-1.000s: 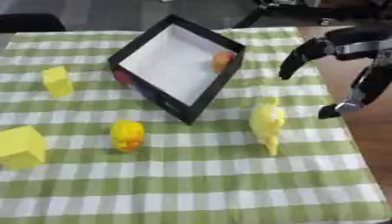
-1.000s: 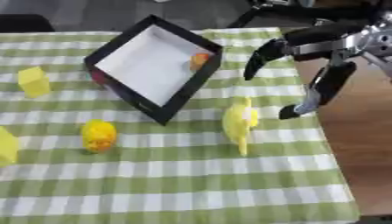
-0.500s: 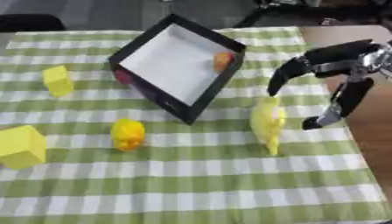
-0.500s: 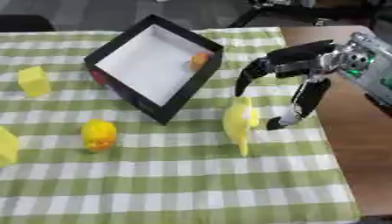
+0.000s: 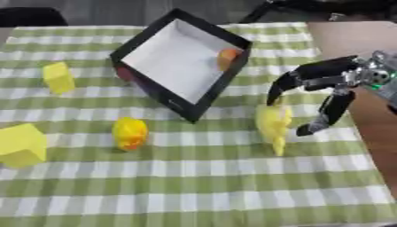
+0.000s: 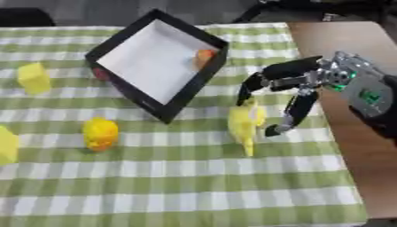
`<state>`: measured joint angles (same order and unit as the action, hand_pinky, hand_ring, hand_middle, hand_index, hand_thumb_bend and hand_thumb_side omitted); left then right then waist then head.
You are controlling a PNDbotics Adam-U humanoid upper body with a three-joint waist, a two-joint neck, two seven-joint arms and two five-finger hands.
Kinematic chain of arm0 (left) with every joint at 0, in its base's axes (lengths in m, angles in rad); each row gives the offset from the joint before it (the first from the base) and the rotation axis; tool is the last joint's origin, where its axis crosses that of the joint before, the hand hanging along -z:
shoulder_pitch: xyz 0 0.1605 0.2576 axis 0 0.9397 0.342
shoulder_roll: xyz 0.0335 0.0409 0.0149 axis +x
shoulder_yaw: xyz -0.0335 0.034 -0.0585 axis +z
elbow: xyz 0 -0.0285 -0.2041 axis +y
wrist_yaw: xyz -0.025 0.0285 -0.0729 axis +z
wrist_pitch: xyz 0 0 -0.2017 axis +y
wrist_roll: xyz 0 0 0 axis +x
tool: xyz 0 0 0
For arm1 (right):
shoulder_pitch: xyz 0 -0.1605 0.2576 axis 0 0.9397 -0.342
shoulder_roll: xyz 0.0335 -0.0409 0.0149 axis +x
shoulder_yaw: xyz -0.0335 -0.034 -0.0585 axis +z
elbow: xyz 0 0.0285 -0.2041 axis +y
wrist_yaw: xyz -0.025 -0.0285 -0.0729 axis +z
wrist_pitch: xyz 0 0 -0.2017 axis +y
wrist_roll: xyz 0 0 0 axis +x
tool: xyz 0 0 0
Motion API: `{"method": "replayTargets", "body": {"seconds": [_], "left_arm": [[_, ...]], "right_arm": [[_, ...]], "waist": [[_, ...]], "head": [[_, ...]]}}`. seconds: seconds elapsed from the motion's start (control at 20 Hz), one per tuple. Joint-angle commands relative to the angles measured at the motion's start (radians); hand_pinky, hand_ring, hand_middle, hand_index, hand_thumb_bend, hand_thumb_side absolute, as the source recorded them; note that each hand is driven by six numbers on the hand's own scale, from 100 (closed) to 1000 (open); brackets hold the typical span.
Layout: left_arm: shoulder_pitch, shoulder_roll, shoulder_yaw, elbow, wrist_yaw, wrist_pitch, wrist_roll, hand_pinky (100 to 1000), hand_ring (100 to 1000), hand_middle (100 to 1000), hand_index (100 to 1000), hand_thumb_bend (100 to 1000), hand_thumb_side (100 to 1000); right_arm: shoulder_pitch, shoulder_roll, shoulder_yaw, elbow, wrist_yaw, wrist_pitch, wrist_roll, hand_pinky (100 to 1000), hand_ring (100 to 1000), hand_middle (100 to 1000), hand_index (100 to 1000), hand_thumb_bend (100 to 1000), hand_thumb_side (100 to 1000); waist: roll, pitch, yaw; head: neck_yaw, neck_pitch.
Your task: Pick up objects on the table and place them in the box.
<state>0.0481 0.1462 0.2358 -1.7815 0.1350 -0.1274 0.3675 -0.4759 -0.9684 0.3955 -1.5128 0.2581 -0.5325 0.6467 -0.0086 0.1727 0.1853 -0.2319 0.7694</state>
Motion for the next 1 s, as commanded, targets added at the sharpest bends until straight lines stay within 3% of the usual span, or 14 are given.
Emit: {"method": "replayTargets", "body": {"seconds": [0.05, 0.85, 1.0], "left_arm": [[-0.007, 0.012, -0.002, -0.013, 0.003, -0.001, -0.003, 902, 567, 657, 792, 430, 689], [-0.012, 0.006, -0.004, -0.015, 0.008, -0.001, -0.005, 903, 566, 657, 792, 426, 694], [-0.012, 0.004, -0.004, -0.015, 0.008, 0.000, -0.005, 904, 565, 657, 792, 425, 696]], "right_arm": [[-0.022, -0.004, -0.003, 0.016, 0.014, -0.037, 0.020, 913, 804, 773, 824, 451, 232], [-0.033, 0.053, 0.032, 0.074, 0.051, -0.046, 0.059, 908, 787, 735, 789, 410, 183], [-0.037, 0.061, 0.032, 0.087, 0.057, -0.045, 0.057, 901, 772, 698, 756, 358, 168]], "waist": [[0.005, 0.006, 0.002], [0.001, 0.022, 0.012], [0.000, 0.024, 0.014]], "head": [[-0.002, 0.001], [-0.003, 0.001], [-0.004, 0.001]]}}
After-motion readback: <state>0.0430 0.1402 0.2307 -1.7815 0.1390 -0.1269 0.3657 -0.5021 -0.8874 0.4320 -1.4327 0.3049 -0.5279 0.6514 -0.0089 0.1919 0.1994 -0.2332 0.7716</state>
